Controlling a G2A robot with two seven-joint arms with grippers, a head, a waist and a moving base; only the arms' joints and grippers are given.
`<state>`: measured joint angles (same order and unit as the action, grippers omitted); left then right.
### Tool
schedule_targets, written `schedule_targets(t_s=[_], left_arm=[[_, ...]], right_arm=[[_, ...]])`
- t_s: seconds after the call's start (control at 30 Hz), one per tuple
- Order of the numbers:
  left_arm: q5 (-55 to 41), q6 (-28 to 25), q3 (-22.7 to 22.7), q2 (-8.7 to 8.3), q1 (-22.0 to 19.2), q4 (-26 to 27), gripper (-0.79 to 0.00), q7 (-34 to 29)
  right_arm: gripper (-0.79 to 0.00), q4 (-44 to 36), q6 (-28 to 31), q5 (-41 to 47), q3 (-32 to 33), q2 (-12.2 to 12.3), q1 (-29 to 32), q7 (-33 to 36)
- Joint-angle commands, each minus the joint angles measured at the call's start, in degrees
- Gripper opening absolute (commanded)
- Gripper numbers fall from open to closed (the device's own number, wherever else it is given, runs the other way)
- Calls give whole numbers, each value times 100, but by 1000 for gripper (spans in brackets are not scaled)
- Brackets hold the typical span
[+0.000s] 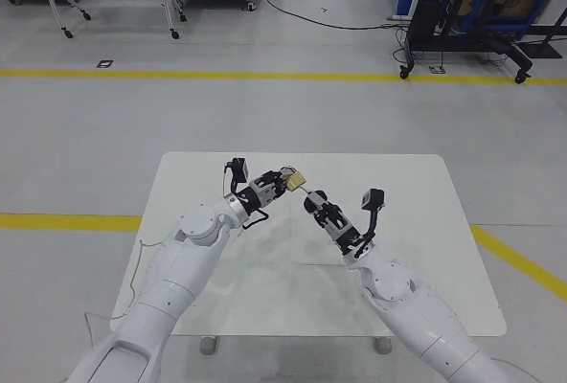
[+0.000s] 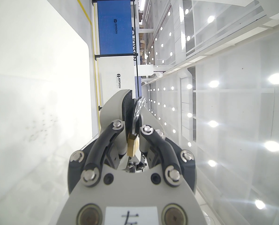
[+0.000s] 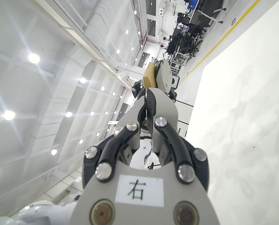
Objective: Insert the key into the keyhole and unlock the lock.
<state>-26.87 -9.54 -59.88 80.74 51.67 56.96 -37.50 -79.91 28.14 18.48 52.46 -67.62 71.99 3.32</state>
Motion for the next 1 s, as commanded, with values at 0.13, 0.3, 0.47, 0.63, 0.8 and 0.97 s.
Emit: schedule_targets(t_s=[0.13, 0.3, 0.47, 0.63, 0.8, 0.97], left_arm=[[54, 57, 17, 12, 2, 9, -785, 8], [48, 56, -4, 19, 0, 5, -785, 14], [64, 27, -27, 22, 12, 15, -785, 21], [116, -14, -28, 30, 25, 26, -785, 86], [172, -24, -27, 39, 39, 40, -785, 154], [196, -2, -18, 50, 41, 42, -785, 162]], right_arm=[[-785, 12, -95, -129, 35, -59, -5, -18], [-785, 69, -214, -228, 41, -126, -35, -166], [-785, 110, -135, -355, 113, -174, -5, -354], [-785, 40, -72, -644, 113, -240, 101, -749], [-785, 53, -145, -720, 80, -311, 110, -852], [-785, 80, -212, -782, 85, -376, 85, -933]])
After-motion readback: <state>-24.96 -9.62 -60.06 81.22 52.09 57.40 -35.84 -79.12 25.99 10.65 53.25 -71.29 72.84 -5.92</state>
